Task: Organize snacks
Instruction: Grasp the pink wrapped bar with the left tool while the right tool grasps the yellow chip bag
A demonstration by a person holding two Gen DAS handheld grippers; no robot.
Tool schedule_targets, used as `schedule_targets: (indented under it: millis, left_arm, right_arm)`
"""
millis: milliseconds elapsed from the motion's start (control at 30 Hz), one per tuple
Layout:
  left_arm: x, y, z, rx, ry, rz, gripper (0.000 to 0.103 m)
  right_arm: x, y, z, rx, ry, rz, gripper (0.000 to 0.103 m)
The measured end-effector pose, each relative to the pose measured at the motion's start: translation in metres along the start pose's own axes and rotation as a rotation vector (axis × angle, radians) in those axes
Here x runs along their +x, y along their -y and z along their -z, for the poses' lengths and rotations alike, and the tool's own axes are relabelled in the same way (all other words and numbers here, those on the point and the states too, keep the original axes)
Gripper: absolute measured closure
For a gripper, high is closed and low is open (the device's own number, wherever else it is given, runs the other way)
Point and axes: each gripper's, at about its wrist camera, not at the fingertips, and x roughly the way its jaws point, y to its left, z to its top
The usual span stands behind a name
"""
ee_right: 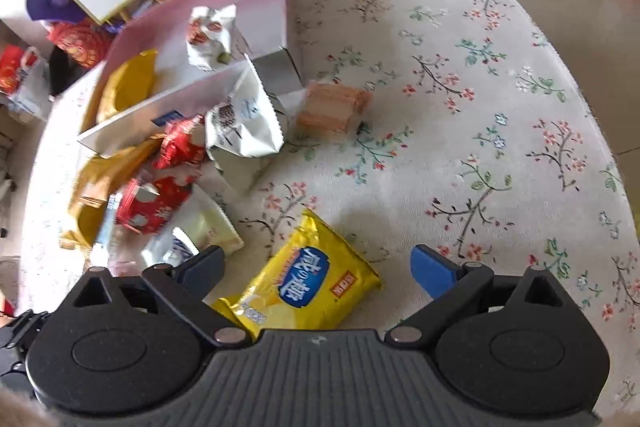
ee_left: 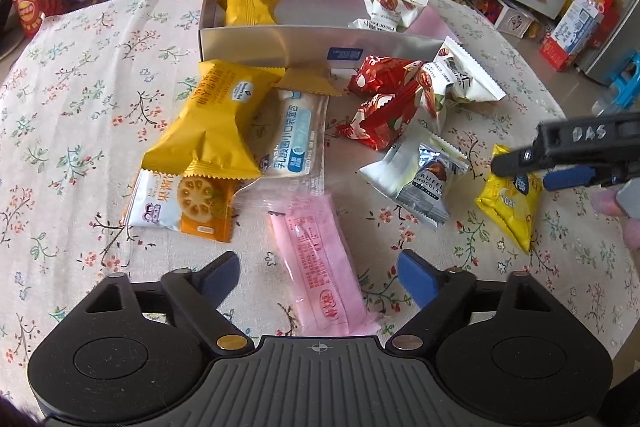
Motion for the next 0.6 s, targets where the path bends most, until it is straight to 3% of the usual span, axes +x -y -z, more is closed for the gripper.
schedule_targets:
  millis: [267, 433, 533, 600]
  left_arm:
    - [0.008, 0.002, -0.001, 0.026, -0.049, -0.032, 0.044]
    - [0.004, 0.000, 0.001, 0.040, -0.051, -0.053, 0.066]
    - [0.002, 0.000, 0.002, 0.039, -0.059, -0.049, 0.072]
    - [0.001, 0.002, 0.002, 0.044, -0.061, -0.051, 0.073]
  right_arm:
    - [0.003, -0.002, 0.007, -0.044, -0.029, 0.062, 0.022]
    - [-0.001, 0.001, 0.011, -0.067, -0.047, 0.056, 0.032]
    - [-0.006, -0.004, 0.012, -0.082, -0.050, 0.066, 0.038]
    - [-0.006, -0.009, 0.014, -0.108, -0.053, 0.075, 0.048]
